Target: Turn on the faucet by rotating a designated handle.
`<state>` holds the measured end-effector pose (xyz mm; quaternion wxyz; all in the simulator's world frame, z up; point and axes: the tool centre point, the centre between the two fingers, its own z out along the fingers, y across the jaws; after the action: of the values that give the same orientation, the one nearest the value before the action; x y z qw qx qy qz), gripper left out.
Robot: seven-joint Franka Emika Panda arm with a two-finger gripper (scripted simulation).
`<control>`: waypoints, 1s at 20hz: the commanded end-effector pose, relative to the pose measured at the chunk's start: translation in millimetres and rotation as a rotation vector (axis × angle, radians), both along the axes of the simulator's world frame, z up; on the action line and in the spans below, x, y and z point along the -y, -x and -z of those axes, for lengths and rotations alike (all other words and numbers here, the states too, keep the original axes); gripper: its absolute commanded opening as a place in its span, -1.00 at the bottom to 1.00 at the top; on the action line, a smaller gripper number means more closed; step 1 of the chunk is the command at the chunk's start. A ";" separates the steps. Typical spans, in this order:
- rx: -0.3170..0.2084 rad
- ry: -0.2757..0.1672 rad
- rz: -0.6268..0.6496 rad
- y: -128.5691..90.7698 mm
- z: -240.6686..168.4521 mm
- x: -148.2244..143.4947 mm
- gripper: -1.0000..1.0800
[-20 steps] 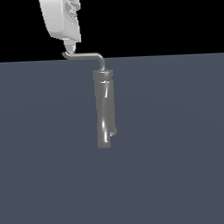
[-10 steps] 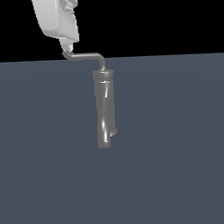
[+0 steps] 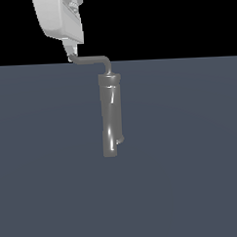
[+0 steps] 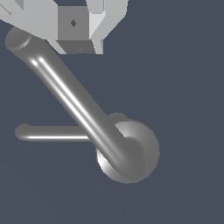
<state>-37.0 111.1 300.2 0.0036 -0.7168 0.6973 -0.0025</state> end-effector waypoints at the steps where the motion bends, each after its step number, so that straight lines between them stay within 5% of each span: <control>1: -0.004 0.002 0.008 8.0 -0.1 10.7 -1.00; 20: -0.005 0.002 -0.001 48.7 -0.1 44.9 -1.00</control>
<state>-85.6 72.7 300.2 0.0014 -0.7190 0.6950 -0.0011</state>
